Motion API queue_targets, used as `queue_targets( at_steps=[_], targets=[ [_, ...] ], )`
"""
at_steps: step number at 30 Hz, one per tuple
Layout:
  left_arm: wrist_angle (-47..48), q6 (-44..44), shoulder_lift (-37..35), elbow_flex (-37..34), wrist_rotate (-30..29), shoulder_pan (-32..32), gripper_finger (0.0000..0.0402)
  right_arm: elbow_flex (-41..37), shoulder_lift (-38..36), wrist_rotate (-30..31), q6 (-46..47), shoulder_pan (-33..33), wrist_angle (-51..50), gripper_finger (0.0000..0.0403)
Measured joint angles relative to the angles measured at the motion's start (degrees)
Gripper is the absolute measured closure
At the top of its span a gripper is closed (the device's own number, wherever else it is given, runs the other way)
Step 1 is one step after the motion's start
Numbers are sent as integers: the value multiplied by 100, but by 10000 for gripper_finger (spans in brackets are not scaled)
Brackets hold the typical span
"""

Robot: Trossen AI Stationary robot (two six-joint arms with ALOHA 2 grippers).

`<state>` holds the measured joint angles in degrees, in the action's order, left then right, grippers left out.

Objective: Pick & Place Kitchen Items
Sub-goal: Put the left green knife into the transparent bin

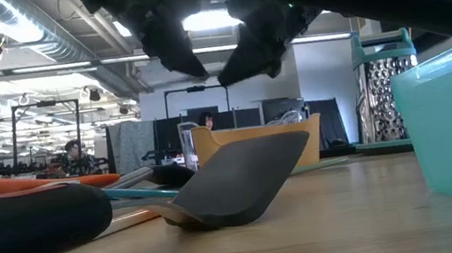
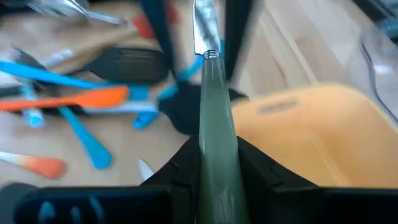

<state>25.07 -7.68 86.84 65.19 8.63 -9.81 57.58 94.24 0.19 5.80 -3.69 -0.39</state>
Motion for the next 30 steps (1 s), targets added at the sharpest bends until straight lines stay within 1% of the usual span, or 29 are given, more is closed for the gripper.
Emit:
queue_targets(
  at_steps=[2,4,8,12,17,18,20,27,30],
  targets=[
    [-123,0,-132,2,7,17,261,-19,28,111,49,-42,-53,333],
    [-121,0,-270,2,18,20,239,-14,14,199,110,-82,-20,333],
    [-90,36,-619,2,-179,7,222,-13,15,273,107,-164,-108,333],
    [101,96,-1021,4,-185,90,223,-7,-4,627,20,-316,-236,333],
    [297,139,-1525,-72,-115,370,236,206,-199,851,-63,-645,-739,333],
    [324,164,-1613,-105,-113,436,238,257,-230,884,-107,-712,-710,333],
    [402,211,-1742,-120,-112,574,243,357,-318,883,-193,-855,-786,333],
    [772,471,-1920,-122,-145,1047,253,826,-370,876,-327,-1367,-1780,333],
    [866,561,-1918,-122,-149,1222,253,855,-370,726,-367,-1580,-1932,333]
  ],
)
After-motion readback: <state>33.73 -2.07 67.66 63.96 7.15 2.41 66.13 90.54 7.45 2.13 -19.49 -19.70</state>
